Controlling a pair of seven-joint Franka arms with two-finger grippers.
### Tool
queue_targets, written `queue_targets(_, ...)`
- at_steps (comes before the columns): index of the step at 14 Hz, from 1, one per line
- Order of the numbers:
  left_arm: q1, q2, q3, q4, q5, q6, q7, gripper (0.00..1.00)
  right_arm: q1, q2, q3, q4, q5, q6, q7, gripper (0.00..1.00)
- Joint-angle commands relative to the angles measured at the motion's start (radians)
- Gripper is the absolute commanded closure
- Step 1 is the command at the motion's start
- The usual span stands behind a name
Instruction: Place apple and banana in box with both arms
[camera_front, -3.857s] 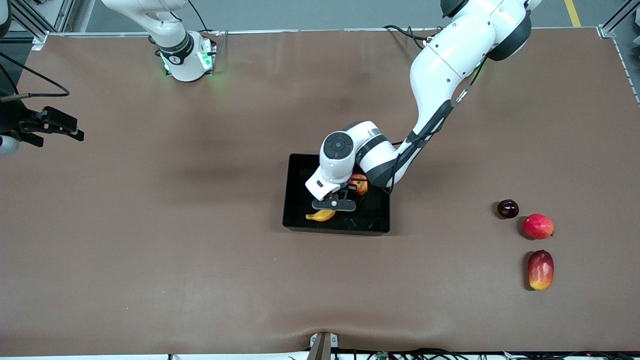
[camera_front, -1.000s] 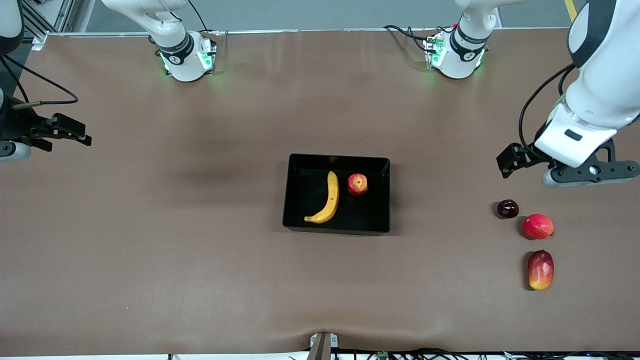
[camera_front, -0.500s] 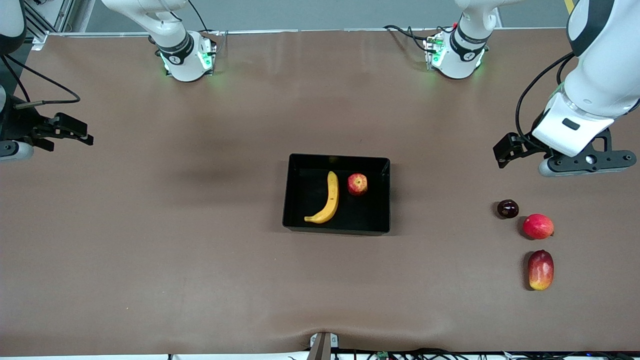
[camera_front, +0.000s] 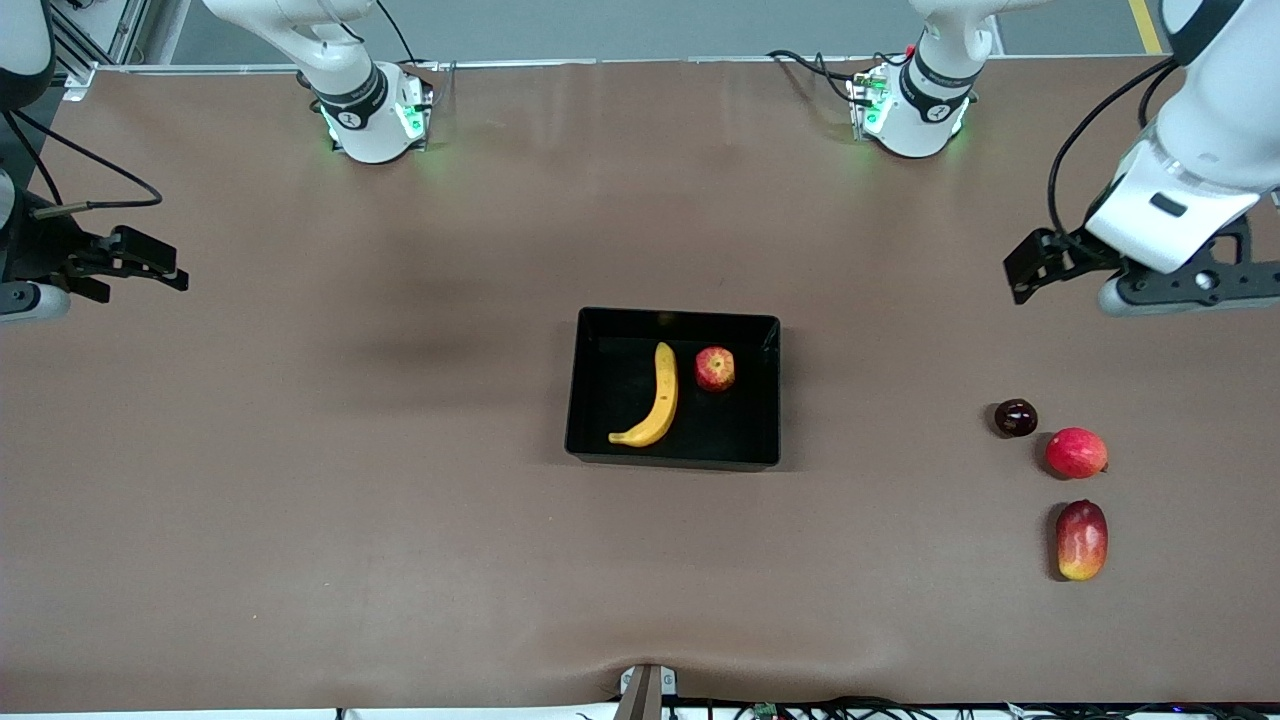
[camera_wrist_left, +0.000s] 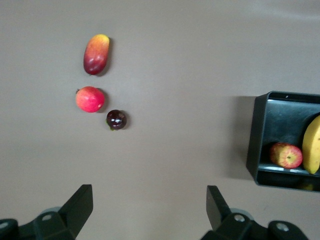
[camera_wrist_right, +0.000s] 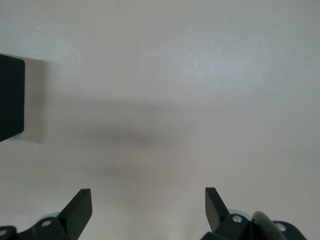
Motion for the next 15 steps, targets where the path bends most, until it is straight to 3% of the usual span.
queue_targets(1, -0.119, -0.119, 0.182, -0.126, -0.093, 0.028, 0.086, 0.00, 0.016, -0.024, -0.006, -0.024, 0.014, 0.017, -0.007, 0.00)
queue_targets(3, -0.188, -0.167, 0.276, -0.171, -0.100, 0.033, 0.106, 0.00, 0.020, -0.026, -0.006, -0.024, 0.014, 0.014, -0.007, 0.00)
queue_targets(6, -0.188, -0.205, 0.272, -0.206, -0.100, 0.027, 0.098, 0.00, 0.019, -0.026, -0.006, -0.027, 0.014, 0.013, -0.007, 0.00)
queue_targets(15, -0.158, -0.230, 0.250, -0.191, -0.057, -0.013, 0.098, 0.00, 0.020, -0.021, -0.006, -0.037, 0.014, 0.049, -0.007, 0.00)
